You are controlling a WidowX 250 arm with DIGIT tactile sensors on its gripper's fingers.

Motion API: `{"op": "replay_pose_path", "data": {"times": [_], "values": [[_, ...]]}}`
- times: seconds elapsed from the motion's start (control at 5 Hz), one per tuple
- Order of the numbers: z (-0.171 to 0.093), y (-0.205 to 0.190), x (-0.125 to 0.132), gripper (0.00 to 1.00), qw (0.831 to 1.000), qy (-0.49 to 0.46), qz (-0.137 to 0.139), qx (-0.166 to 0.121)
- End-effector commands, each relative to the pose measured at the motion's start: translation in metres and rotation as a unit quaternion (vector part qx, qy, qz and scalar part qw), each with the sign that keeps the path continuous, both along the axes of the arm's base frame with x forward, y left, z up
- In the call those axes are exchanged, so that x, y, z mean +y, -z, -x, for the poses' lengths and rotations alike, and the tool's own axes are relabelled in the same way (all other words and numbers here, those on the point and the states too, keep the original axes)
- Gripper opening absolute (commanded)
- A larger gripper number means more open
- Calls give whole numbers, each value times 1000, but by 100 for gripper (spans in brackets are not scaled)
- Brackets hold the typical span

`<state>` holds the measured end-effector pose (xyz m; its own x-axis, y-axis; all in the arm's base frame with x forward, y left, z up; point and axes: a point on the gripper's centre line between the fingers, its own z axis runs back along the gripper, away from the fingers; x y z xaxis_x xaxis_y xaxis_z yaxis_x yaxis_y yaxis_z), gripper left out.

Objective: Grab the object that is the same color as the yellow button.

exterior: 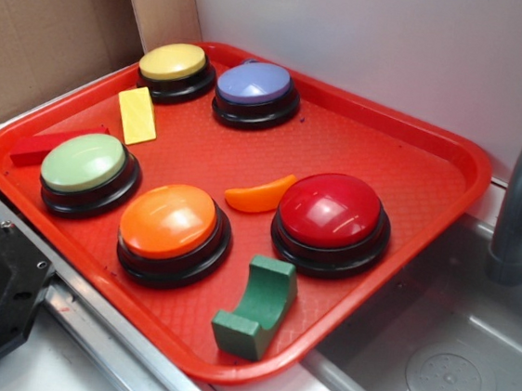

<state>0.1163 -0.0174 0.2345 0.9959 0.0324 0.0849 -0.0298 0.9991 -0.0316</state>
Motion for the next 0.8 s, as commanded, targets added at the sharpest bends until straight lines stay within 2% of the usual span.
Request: {"op": "replay_pose_path", "data": {"times": [0.0,0.4,0.6], "values": [[0,0,0,100,1000,0,0,0],[-18,17,22,100,996,-80,-5,-50],[-33,31,44,100,985,-149,-12,-81]]}}
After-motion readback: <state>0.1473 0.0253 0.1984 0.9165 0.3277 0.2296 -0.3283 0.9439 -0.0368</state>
